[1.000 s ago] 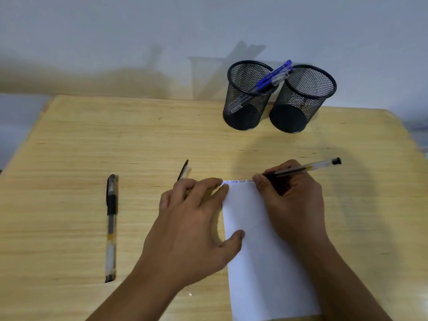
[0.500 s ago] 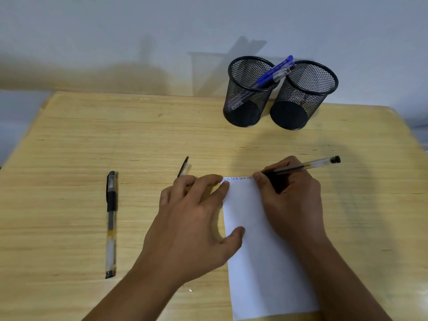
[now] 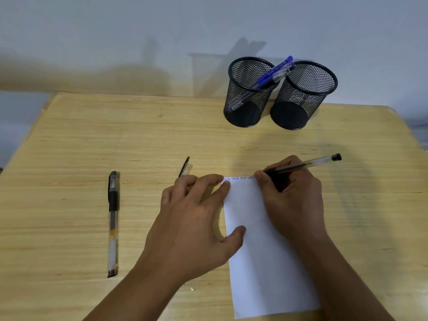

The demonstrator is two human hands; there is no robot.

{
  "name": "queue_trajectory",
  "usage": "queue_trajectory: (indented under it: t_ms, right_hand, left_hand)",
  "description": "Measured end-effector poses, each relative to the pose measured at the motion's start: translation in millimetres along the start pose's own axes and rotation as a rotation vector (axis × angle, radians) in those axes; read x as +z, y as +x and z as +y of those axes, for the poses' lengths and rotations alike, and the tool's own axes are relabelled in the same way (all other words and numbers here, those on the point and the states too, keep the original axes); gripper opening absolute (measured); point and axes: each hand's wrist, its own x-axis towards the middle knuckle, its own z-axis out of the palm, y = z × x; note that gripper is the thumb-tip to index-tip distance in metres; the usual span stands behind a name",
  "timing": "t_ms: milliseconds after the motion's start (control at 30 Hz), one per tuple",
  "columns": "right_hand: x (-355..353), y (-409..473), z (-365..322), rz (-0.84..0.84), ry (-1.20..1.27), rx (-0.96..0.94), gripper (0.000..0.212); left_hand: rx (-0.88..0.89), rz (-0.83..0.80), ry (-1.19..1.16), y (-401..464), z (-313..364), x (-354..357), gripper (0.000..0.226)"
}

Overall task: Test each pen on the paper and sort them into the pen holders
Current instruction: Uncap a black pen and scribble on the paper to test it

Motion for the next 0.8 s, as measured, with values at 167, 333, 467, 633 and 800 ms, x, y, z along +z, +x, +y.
queue_trajectory:
  t_ms: [167, 333, 467, 633, 800]
  right_hand:
    - [0.2, -1.4, 0.5, 0.0, -0.009, -0.019, 0.012]
    - [0.3, -0.4, -0.4, 0.006, -0.009, -0.008, 0.012]
    - [0.7, -0.5, -0.7, 0.018, -0.024, -0.012, 0.012]
    - [1.5, -0.3, 0.1, 0.031, -0.015, -0.002, 0.013]
    - [0.2, -1.1, -1.4, 0.016, -0.013, -0.005, 0.014]
  left_hand:
    - [0.0, -0.001, -0.009, 0.3, 0.2, -0.2, 0.068]
    - [-0.002, -0.005, -0.014, 0.5, 0.2, -0.2, 0.068]
    - [-0.002, -0.006, -0.015, 0.4, 0.0, -0.6, 0.068]
    - [-0.004, -0.011, -0.035, 0.3, 0.0, 0.1, 0.069]
    - [0.001, -0.004, -0.035, 0.3, 0.1, -0.1, 0.068]
